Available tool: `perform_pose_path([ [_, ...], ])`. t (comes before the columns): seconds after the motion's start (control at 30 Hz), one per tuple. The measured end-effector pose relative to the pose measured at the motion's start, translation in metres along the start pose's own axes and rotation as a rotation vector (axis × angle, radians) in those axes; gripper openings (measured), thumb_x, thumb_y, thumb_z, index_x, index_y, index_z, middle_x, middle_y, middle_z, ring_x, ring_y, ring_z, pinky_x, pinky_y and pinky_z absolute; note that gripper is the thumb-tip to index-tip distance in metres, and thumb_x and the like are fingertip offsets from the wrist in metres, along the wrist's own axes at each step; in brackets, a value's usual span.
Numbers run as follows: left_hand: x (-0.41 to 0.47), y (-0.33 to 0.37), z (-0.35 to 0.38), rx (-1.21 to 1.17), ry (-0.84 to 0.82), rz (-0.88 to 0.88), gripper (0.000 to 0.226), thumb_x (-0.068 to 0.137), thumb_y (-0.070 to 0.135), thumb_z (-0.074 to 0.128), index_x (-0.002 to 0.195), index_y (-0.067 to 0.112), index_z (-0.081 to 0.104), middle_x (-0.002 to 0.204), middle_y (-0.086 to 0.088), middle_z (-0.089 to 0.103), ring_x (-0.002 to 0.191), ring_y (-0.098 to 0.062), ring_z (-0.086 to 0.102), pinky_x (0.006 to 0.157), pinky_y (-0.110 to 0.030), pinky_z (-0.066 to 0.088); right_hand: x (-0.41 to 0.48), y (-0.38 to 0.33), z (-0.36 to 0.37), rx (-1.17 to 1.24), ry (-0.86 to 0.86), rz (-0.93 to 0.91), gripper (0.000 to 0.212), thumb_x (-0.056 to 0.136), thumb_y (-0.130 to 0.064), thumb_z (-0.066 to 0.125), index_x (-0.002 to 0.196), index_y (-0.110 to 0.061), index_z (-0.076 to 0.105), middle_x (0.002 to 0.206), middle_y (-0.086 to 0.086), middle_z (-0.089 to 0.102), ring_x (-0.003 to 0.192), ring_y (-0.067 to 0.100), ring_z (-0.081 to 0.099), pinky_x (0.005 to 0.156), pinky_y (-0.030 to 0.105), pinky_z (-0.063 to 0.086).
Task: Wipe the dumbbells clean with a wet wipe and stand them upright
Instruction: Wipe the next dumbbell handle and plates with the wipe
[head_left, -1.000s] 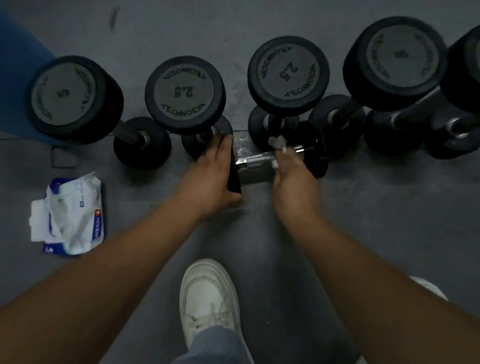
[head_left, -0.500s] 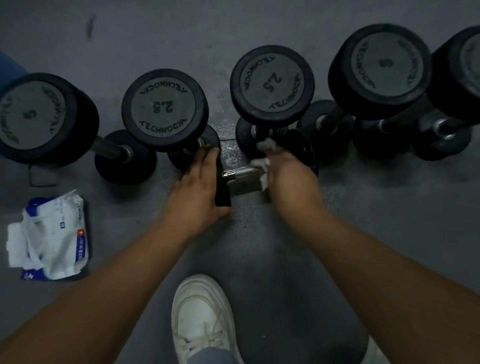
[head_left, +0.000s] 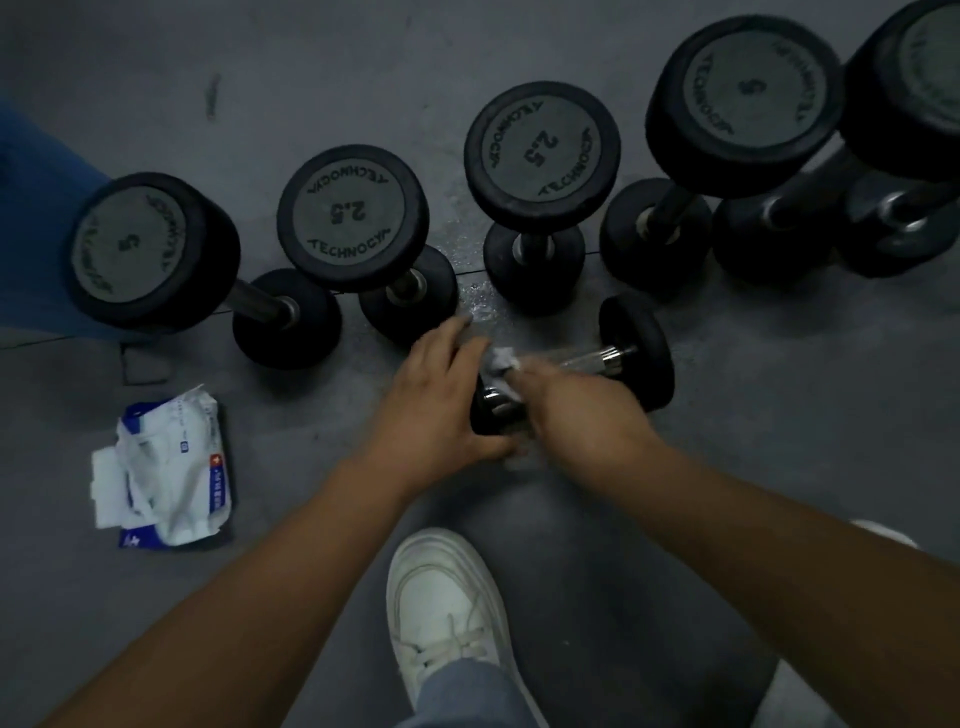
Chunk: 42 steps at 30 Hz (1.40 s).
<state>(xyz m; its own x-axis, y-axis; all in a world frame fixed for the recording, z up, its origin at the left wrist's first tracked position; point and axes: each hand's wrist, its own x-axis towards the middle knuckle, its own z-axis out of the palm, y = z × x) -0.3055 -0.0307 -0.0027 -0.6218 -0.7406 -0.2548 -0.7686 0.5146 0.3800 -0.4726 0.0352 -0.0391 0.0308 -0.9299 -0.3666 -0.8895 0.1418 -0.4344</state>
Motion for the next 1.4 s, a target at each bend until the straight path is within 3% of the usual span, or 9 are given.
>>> perform_pose_path([
  [0.17, -0.018, 0.015, 0.009, -0.023, -0.164, -0.003, 0.114, 0.067, 0.059, 0.079, 0.155, 0.019, 0.019, 0.163, 0.001, 0.016, 0.149, -0.016, 0.015, 0.117, -0.029, 0.018, -0.036, -0.004, 0.02, 0.023, 0.071, 0.089, 0.037, 0.096, -0.05, 0.031, 0.132, -0.043, 0.033, 0.129, -0.004, 0.059, 0.095, 0.024, 0.067, 0.082, 0.041, 0.054],
  [0.3, -0.035, 0.031, 0.019, -0.005, -0.146, 0.025, 0.11, 0.069, 0.056, 0.079, 0.155, 0.019, 0.021, 0.163, 0.001, 0.018, 0.149, -0.017, 0.015, 0.117, -0.025, 0.014, -0.054, 0.002, 0.014, 0.127, 0.073, 0.16, 0.032, 0.1, -0.041, 0.041, 0.132, -0.038, 0.042, 0.129, -0.008, 0.056, 0.094, 0.016, 0.064, 0.072, 0.025, 0.047],
  [0.43, -0.051, 0.039, 0.028, 0.057, -0.141, 0.016, 0.11, 0.073, 0.057, 0.076, 0.156, 0.018, 0.017, 0.164, 0.0, 0.011, 0.152, -0.02, 0.005, 0.122, -0.035, 0.012, -0.069, -0.008, 0.025, 0.117, 0.055, 0.194, 0.046, 0.1, -0.034, 0.044, 0.144, -0.039, 0.031, 0.152, -0.011, 0.036, 0.112, 0.022, 0.062, 0.091, 0.039, 0.051],
  [0.73, -0.069, 0.046, 0.024, 0.091, -0.175, 0.054, 0.106, 0.08, 0.055, 0.071, 0.157, 0.02, 0.009, 0.165, 0.003, 0.001, 0.152, -0.015, -0.004, 0.117, -0.025, 0.003, -0.078, -0.008, -0.004, 0.333, 0.141, 0.231, 0.028, 0.093, -0.015, 0.052, 0.118, -0.024, 0.058, 0.121, 0.0, 0.057, 0.102, 0.022, 0.063, 0.085, 0.031, 0.049],
  [0.83, -0.074, 0.046, 0.029, 0.081, -0.169, 0.059, 0.107, 0.076, 0.054, 0.074, 0.157, 0.019, 0.013, 0.165, 0.002, 0.006, 0.152, -0.015, -0.002, 0.123, -0.032, 0.011, -0.082, -0.027, -0.002, 0.229, 0.069, 0.1, 0.035, 0.091, -0.016, 0.053, 0.122, -0.029, 0.045, 0.12, 0.001, 0.05, 0.092, 0.03, 0.064, 0.07, 0.038, 0.05],
  [0.93, -0.077, 0.043, 0.03, 0.131, -0.182, 0.093, 0.108, 0.076, 0.052, 0.075, 0.157, 0.017, 0.012, 0.165, 0.001, 0.007, 0.152, -0.015, -0.001, 0.124, -0.033, 0.011, -0.078, -0.006, -0.007, 0.199, 0.197, 0.324, 0.025, 0.094, -0.013, 0.047, 0.117, -0.024, 0.047, 0.12, 0.005, 0.05, 0.086, 0.031, 0.062, 0.071, 0.04, 0.052],
  [1.07, -0.079, 0.045, 0.029, 0.076, -0.177, 0.078, 0.106, 0.078, 0.046, 0.075, 0.158, 0.018, 0.01, 0.165, 0.004, 0.006, 0.152, -0.012, -0.002, 0.123, -0.031, 0.014, -0.091, -0.02, 0.011, 0.073, 0.022, 0.195, 0.038, 0.095, -0.056, 0.044, 0.115, -0.029, 0.06, 0.115, 0.0, 0.064, 0.1, 0.024, 0.063, 0.088, 0.037, 0.047],
  [1.27, -0.084, 0.035, 0.029, -0.13, -0.235, -0.143, 0.127, 0.067, 0.052, 0.082, 0.157, 0.026, -0.003, 0.164, 0.012, -0.007, 0.148, -0.009, 0.014, 0.114, -0.026, 0.027, -0.084, 0.002, 0.017, 0.329, 0.064, 0.352, 0.033, 0.102, -0.035, 0.039, 0.133, -0.04, 0.049, 0.135, -0.005, 0.056, 0.122, 0.022, 0.056, 0.098, 0.033, 0.042],
  [1.4, -0.085, 0.031, 0.034, -0.273, -0.259, -0.17, 0.126, 0.062, 0.056, 0.082, 0.156, 0.03, 0.002, 0.163, 0.014, 0.002, 0.144, -0.012, 0.029, 0.113, -0.033, 0.037, -0.093, -0.033, 0.02, 0.253, -0.106, 0.167, 0.035, 0.101, -0.026, 0.04, 0.135, -0.029, 0.047, 0.133, -0.002, 0.055, 0.112, 0.025, 0.06, 0.094, 0.041, 0.049],
])
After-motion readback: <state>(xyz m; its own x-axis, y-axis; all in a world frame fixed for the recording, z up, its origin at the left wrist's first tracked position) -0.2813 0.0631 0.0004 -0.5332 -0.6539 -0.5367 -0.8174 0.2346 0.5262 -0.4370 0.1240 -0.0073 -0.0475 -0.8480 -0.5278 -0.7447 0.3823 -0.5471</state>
